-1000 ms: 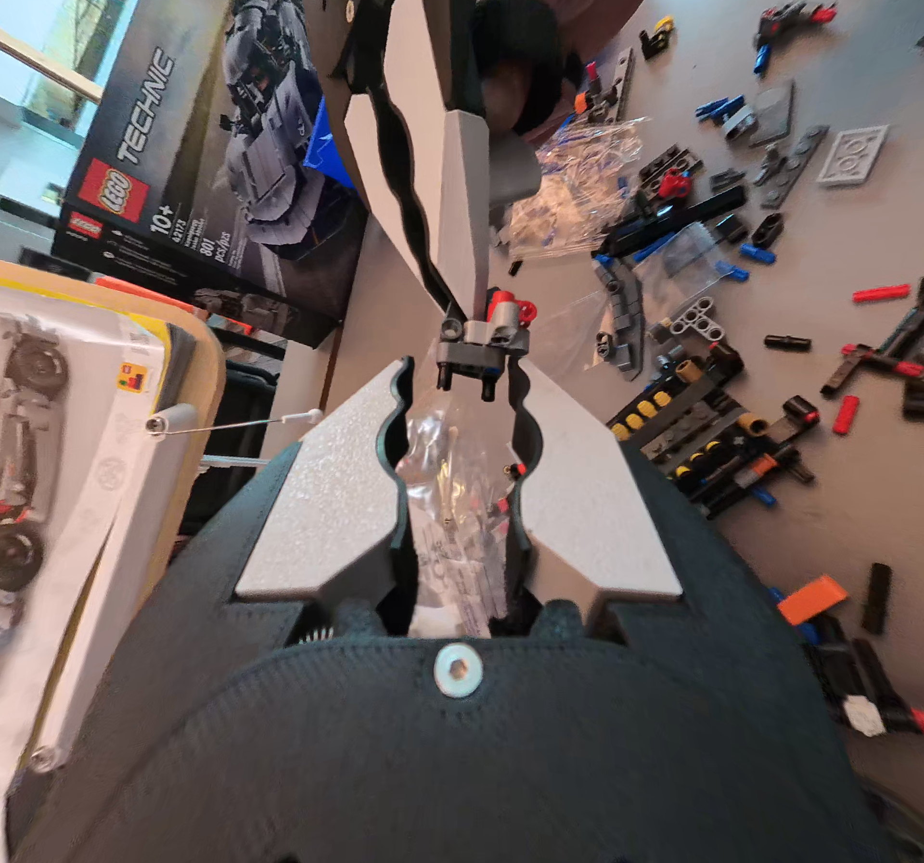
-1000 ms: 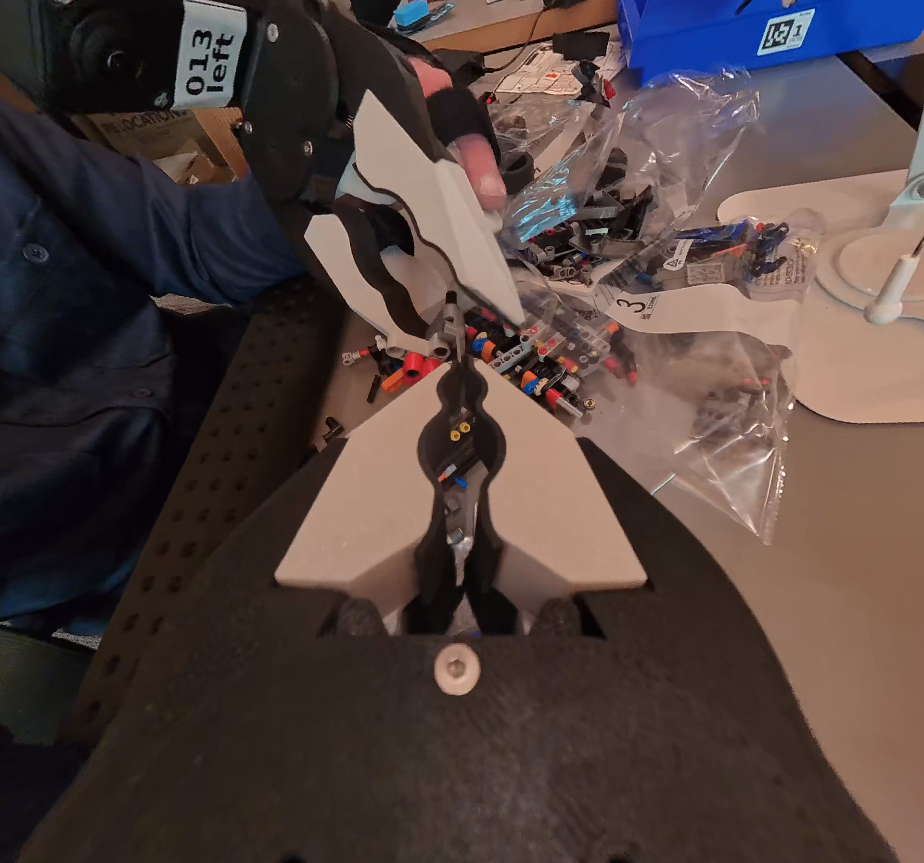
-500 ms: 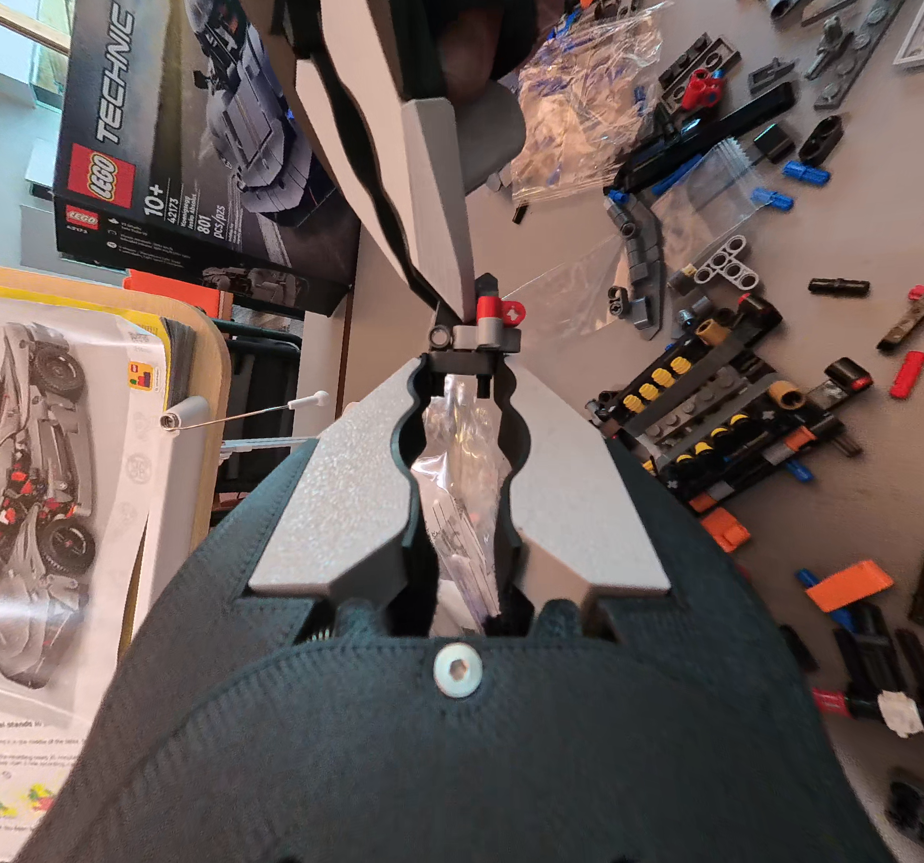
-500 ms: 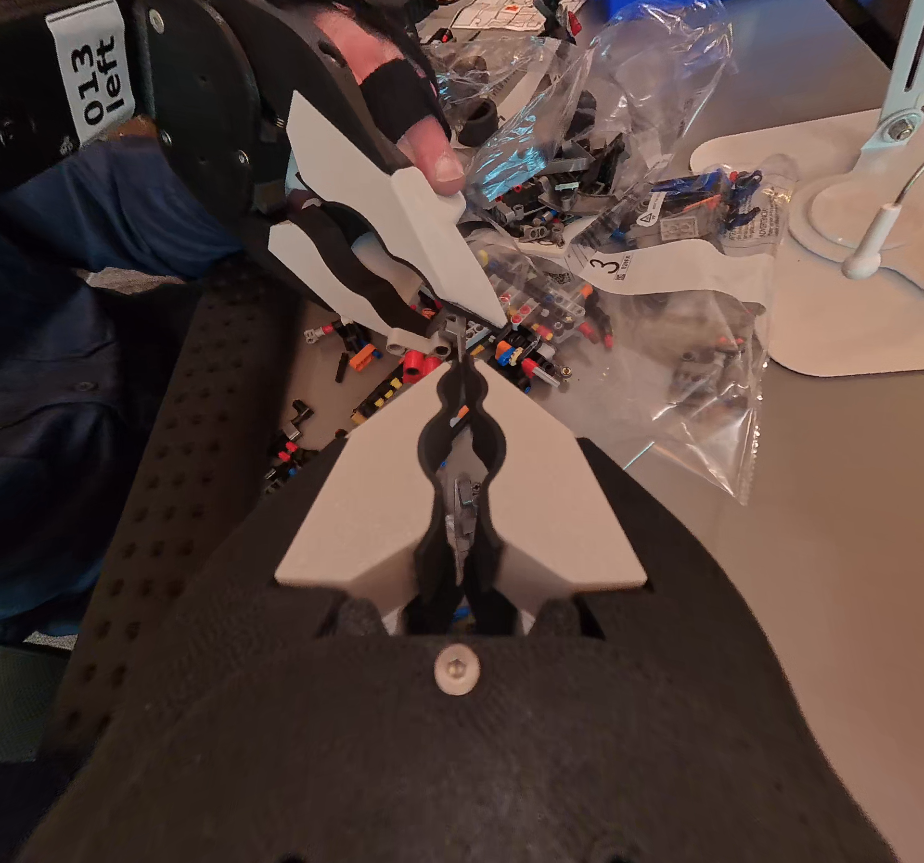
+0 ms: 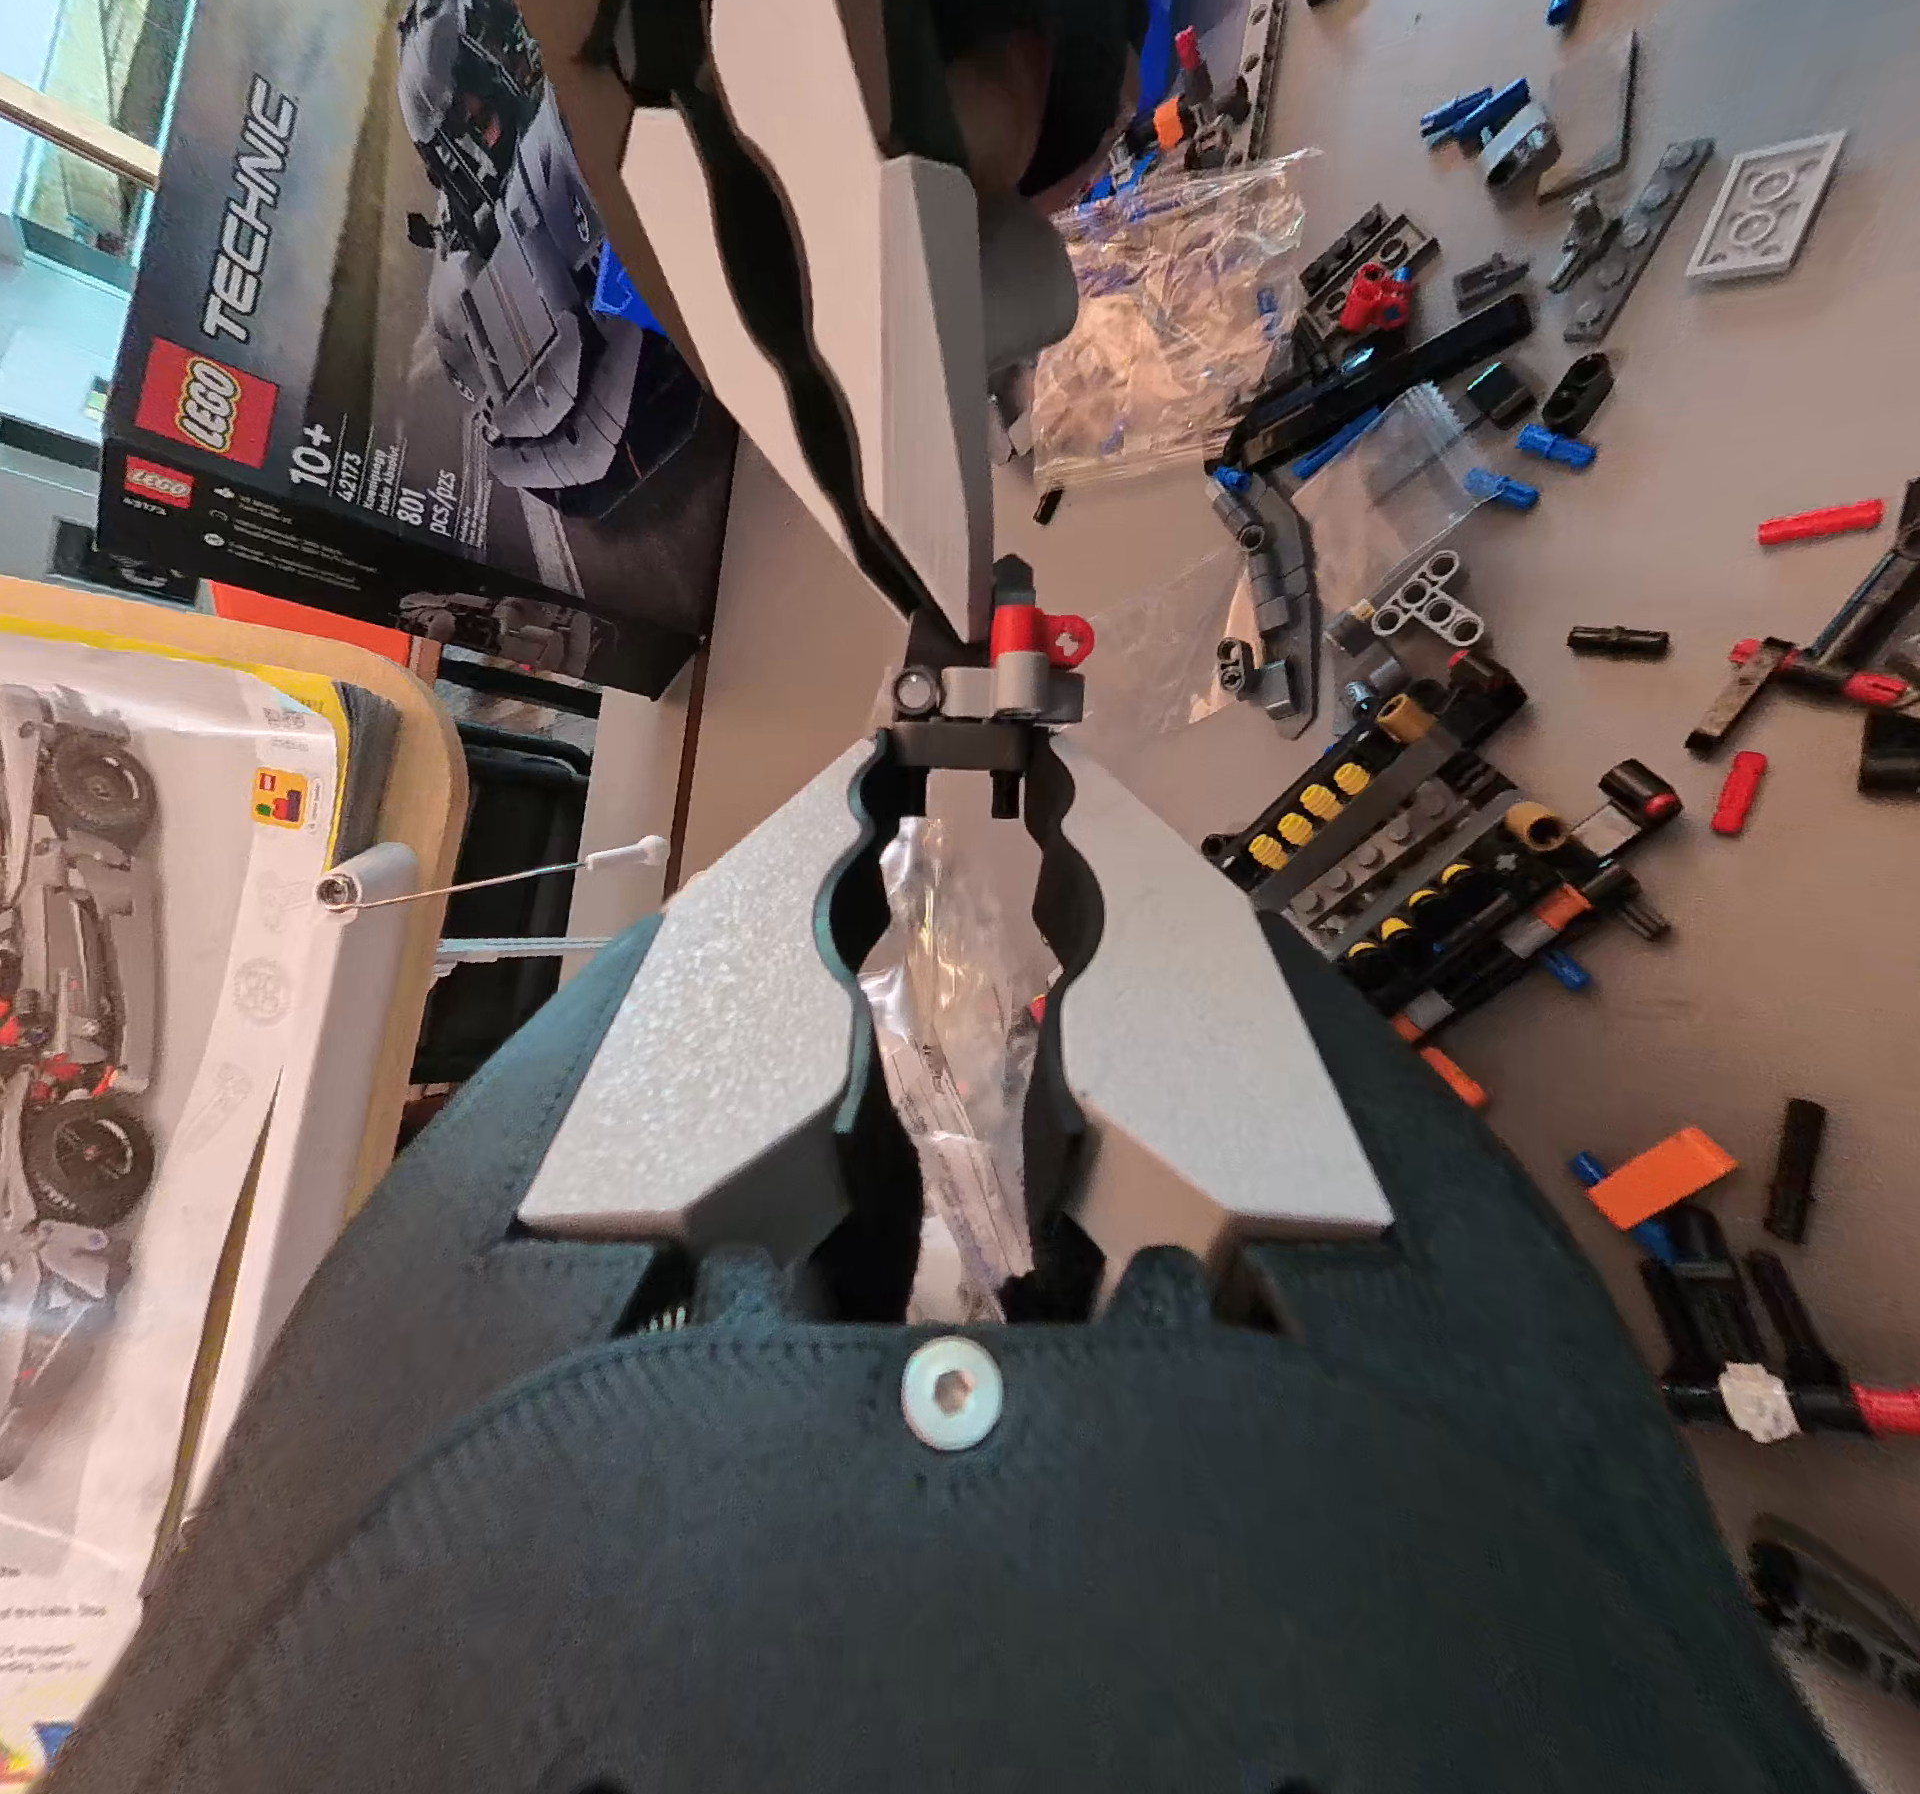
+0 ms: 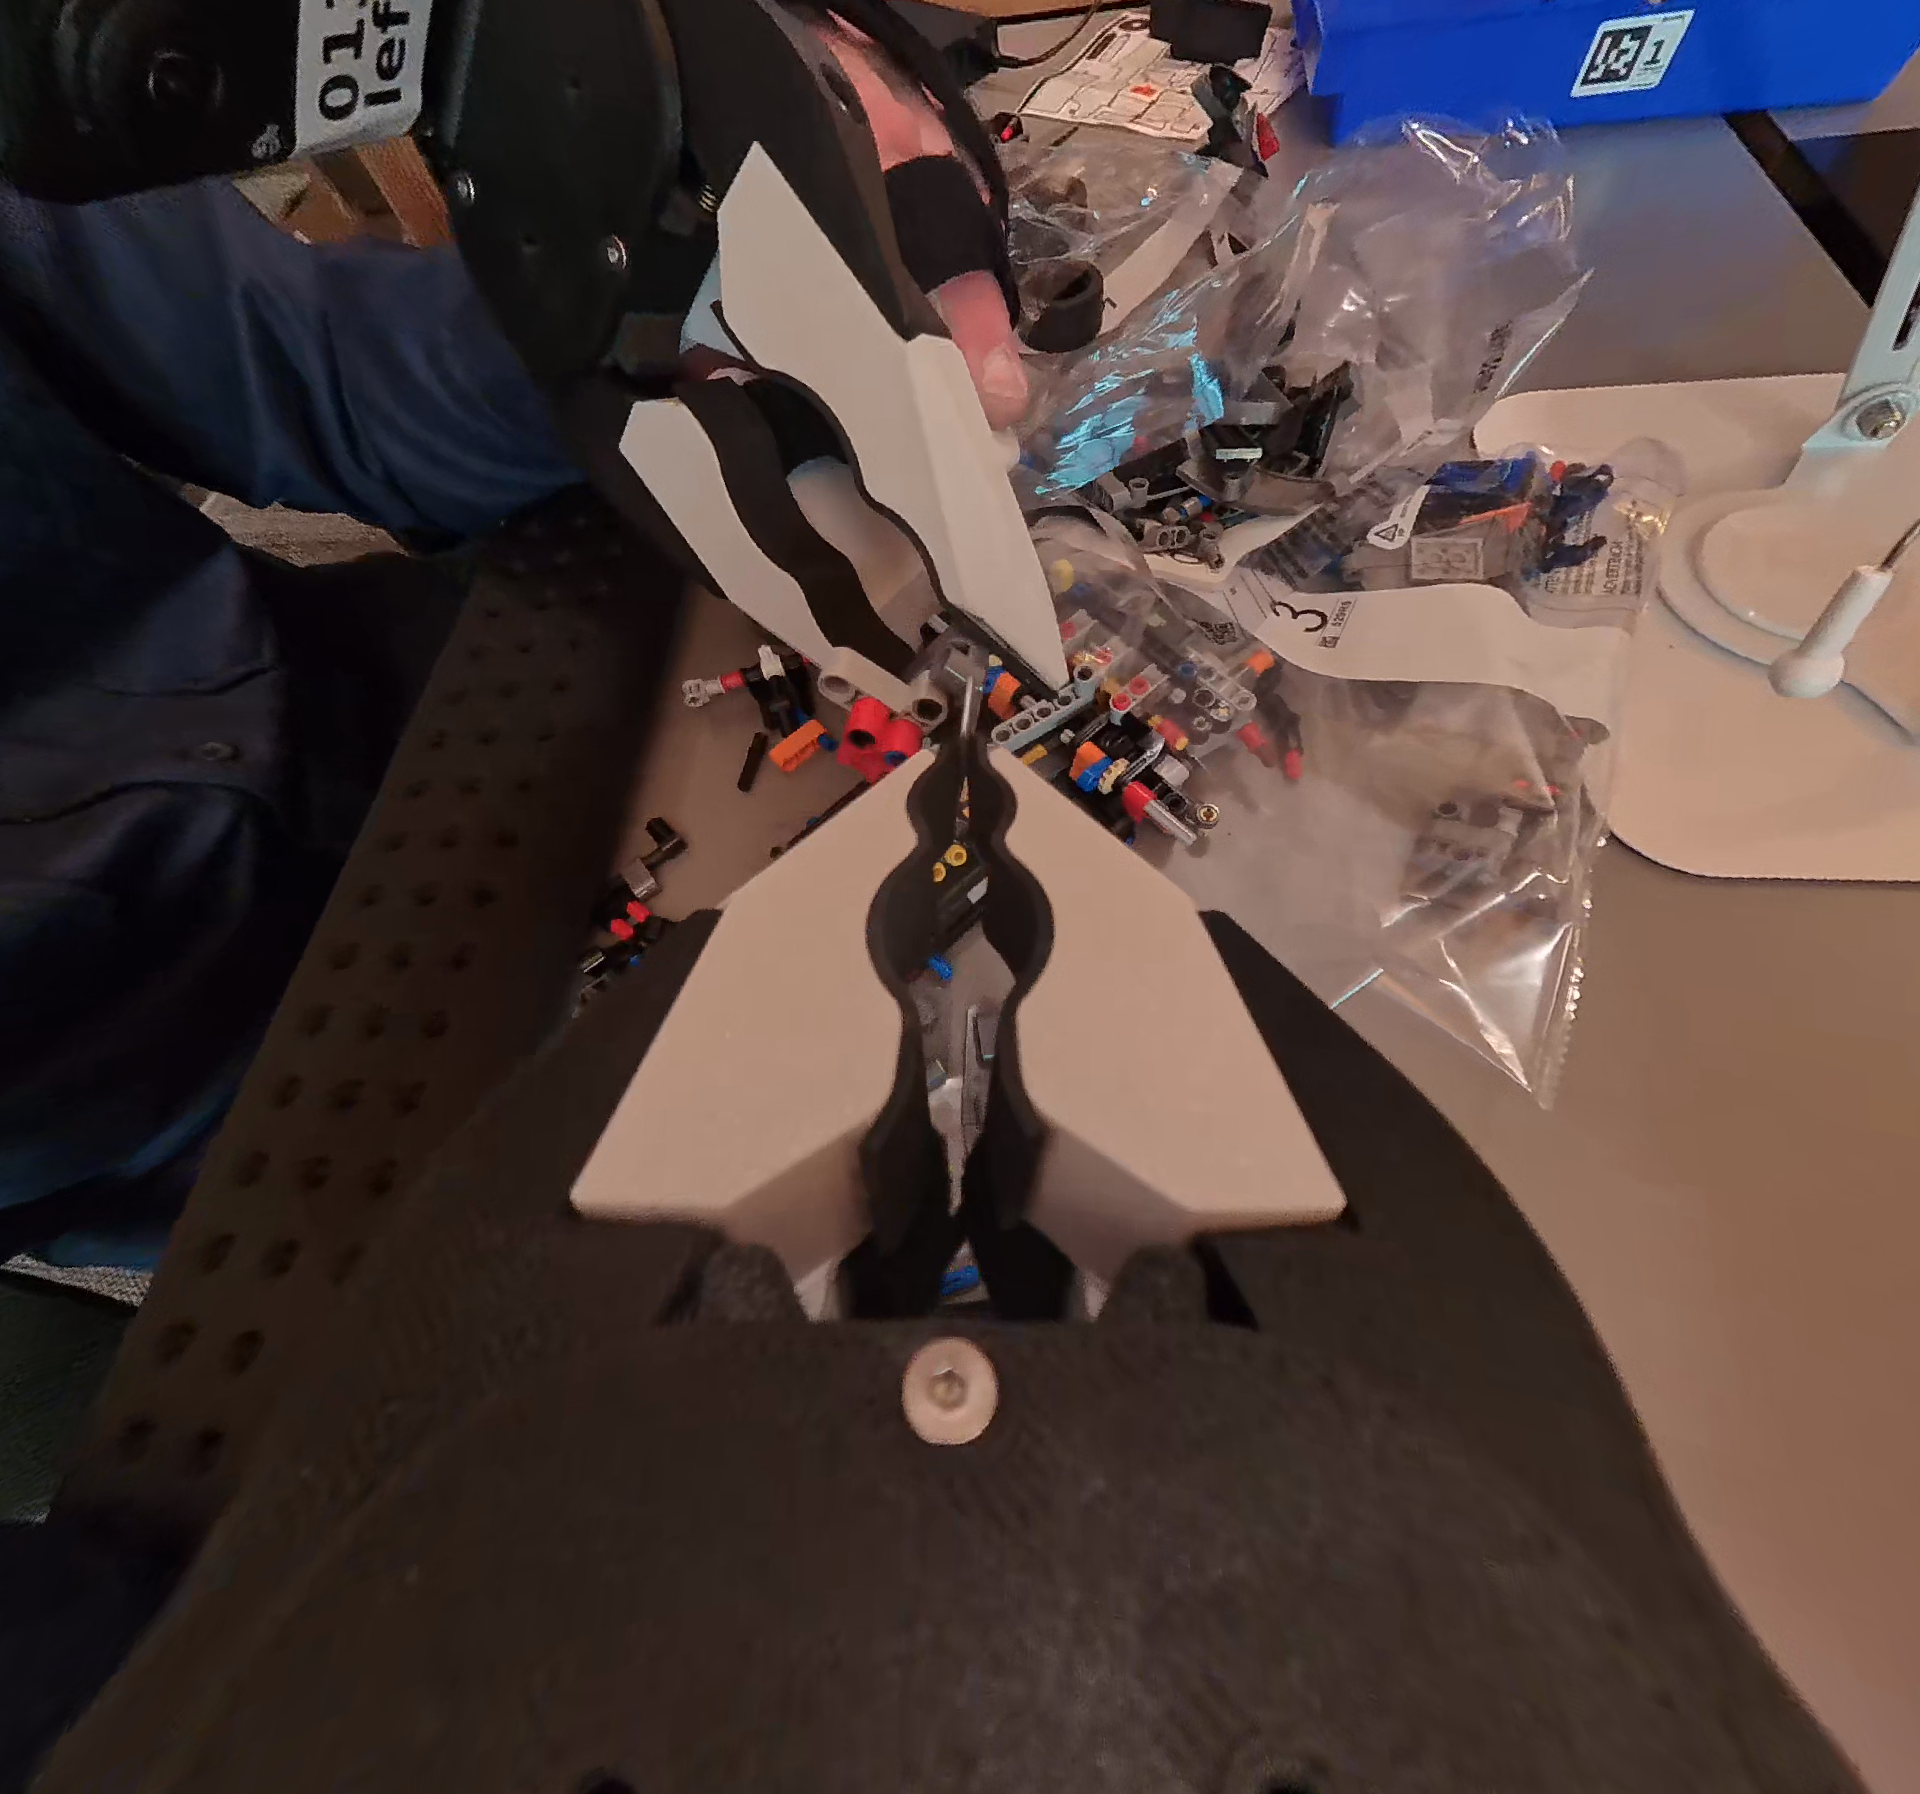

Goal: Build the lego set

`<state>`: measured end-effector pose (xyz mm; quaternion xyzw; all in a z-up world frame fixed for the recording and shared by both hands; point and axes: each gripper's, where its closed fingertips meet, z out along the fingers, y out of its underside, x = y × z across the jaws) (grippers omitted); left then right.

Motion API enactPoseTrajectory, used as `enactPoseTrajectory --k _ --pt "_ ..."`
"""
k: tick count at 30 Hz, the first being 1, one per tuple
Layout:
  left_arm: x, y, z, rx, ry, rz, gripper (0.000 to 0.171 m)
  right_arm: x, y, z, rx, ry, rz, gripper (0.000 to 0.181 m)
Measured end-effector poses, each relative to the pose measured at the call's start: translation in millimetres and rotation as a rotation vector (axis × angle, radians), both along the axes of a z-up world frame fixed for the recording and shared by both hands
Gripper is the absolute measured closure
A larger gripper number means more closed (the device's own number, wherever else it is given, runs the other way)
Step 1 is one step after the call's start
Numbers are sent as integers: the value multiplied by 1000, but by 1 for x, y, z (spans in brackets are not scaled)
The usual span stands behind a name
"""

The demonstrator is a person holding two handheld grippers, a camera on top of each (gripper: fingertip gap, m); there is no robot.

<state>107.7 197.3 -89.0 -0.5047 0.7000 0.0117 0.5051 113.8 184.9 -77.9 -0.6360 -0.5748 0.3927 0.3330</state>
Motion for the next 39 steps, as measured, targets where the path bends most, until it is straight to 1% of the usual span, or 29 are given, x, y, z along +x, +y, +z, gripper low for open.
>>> enactPoseTrajectory --k 5,9,11,12,14,16,17,18,21,23,27,30,32,34,36,39 --pt "0 -4 4 -23 -23 -17 149 0 -4 4 1 18 22 181" --pt "-5 3 2 -66 -27 30 149 -3 1 4 -12 24 -9 181" --pt "-9 8 -3 -119 -23 64 149 -4 8 4 67 0 -52 181" --pt "-10 10 -4 -147 -28 74 149 -3 10 5 124 -15 -66 177" --pt "-10 10 0 -180 -63 77 149 -5 7 10 184 -23 -67 164" --pt "-12 13 -2 -200 -60 100 149 -9 5 9 233 -32 -58 157" --pt "-10 12 -3 -213 -65 90 149 -11 3 7 250 -43 -45 156" --pt "-8 10 -5 -229 -62 82 149 -14 -1 7 257 -39 -27 160" --pt "-8 13 -10 -222 -39 108 149 -22 -2 2 312 -78 -29 161" --pt "-8 15 -12 -240 -39 124 149 -24 2 -2 348 -96 -47 175" --pt "-9 14 -14 -260 -38 114 149 -23 5 -5 324 -105 -62 175" --pt "-11 10 -8 -272 -63 84 150 -17 6 -5 330 -122 -68 176" --pt "-11 5 -3 -306 -92 59 150 -14 5 -1 329 -102 -65 177" --pt "-13 6 -8 -309 -67 65 150 -15 4 -2 320 -106 -59 177" --pt "-11 5 -8 -321 -78 58 150 -14 5 -7 325 -128 -60 177" --pt "-10 3 1 -336 -121 42 150 -11 3 2 302 -75 -57 178"
